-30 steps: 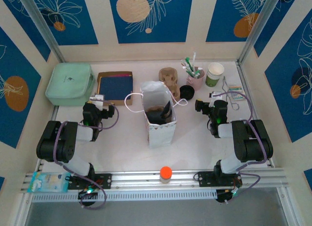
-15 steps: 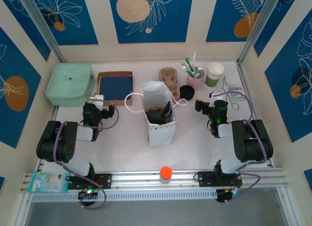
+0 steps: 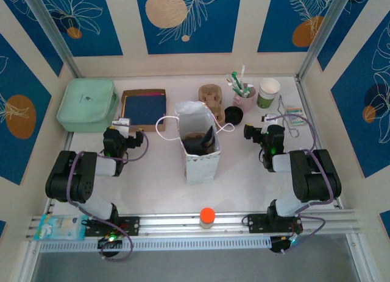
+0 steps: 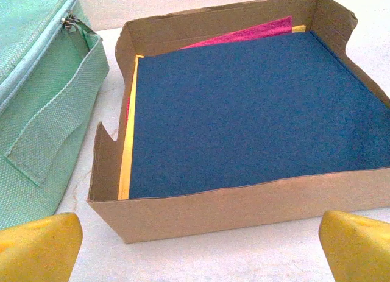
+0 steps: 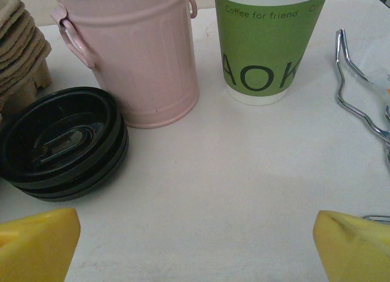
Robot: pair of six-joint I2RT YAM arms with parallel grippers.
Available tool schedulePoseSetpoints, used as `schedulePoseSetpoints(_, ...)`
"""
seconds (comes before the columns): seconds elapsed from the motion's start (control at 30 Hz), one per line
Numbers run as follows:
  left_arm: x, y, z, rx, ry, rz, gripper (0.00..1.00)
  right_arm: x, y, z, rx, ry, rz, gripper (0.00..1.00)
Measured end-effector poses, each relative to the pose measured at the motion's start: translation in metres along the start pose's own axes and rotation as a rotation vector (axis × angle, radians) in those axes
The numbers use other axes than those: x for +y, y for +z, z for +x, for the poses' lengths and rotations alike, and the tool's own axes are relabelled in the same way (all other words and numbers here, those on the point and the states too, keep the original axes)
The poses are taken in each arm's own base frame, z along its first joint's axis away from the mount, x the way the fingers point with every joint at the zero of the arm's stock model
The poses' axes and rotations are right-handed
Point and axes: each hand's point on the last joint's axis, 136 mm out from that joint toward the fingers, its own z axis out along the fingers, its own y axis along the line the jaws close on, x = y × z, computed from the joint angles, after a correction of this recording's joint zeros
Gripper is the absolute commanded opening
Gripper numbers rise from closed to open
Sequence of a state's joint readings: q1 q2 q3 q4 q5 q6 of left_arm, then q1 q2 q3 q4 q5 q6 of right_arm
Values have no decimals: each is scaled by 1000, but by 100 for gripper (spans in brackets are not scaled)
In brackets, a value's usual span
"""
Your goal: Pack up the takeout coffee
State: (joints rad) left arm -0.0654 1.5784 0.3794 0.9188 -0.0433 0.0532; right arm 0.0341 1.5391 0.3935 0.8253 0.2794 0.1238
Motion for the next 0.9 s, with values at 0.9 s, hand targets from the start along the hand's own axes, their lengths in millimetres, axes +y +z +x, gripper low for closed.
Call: schedulePoseSetpoints(0.9, -2, 0, 0, -2, -1, 15, 100, 0, 0, 0, 0, 0, 0, 99)
